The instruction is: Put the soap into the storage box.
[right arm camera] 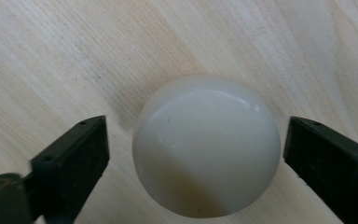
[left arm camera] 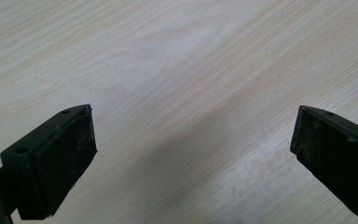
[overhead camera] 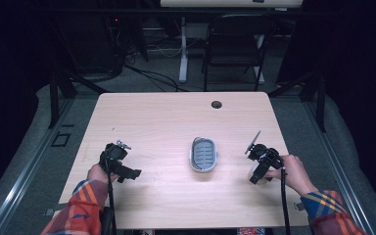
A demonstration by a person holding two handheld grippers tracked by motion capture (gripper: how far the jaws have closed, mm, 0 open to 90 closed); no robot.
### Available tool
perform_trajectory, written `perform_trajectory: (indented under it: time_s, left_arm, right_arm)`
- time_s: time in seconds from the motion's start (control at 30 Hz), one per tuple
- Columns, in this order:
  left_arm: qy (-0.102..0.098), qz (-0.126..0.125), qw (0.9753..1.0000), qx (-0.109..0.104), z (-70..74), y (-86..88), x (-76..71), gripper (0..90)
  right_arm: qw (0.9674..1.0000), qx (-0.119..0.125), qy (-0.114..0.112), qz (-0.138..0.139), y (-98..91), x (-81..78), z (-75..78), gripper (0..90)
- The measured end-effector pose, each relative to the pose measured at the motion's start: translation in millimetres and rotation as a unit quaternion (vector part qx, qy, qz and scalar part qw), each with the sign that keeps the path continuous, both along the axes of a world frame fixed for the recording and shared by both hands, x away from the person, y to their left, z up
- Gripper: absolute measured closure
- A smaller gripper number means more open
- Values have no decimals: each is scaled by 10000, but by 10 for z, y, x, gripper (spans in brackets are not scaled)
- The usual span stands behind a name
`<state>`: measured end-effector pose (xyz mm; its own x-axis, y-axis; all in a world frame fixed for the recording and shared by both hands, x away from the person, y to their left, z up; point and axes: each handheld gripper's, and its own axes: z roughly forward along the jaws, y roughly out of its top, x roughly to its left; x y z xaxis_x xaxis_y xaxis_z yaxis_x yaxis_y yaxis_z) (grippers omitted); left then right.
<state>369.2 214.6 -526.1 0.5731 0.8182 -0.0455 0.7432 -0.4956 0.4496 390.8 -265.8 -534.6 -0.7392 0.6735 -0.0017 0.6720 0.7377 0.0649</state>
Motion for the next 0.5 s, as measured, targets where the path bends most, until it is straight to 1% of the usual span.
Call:
perform_trajectory:
  time_s: [0.03, 0.1, 0.13, 0.17, 0.2, 0.23, 0.3, 0.5]
  left_arm:
    - [1, -1, 10000, 2, 0, -1, 0, 1]
    - [-3, -5, 10000, 6, 0, -1, 1, 1]
    - [-1, -3, 10000, 6, 0, -1, 1, 1]
    - [-1, 1, 10000, 8, -1, -2, 1, 1]
    - [0, -2, 10000, 9, 0, -2, 0, 1]
    - [-1, -2, 10000, 9, 2, -2, -1, 1]
    - [1, 0, 10000, 10, 0, -2, 0, 1]
    - [4, 5, 10000, 24, 0, -4, -2, 1]
  right_arm:
    - [10000, -84, 24, 33, 4, 6, 6, 100]
    - [10000, -39, 2, -4, 7, 5, -6, 155]
    - [9999, -92, 32, 24, 8, 12, -7, 161]
    - [9999, -119, 43, 2, 10, 15, -16, 186]
    - [9999, -108, 38, 4, 8, 17, -25, 203]
    - [9999, -153, 22, 0, 7, 17, -24, 223]
    - [9999, -148, 20, -8, 1, 19, -18, 238]
    - [9998, -177, 31, 6, 5, 18, -15, 240]
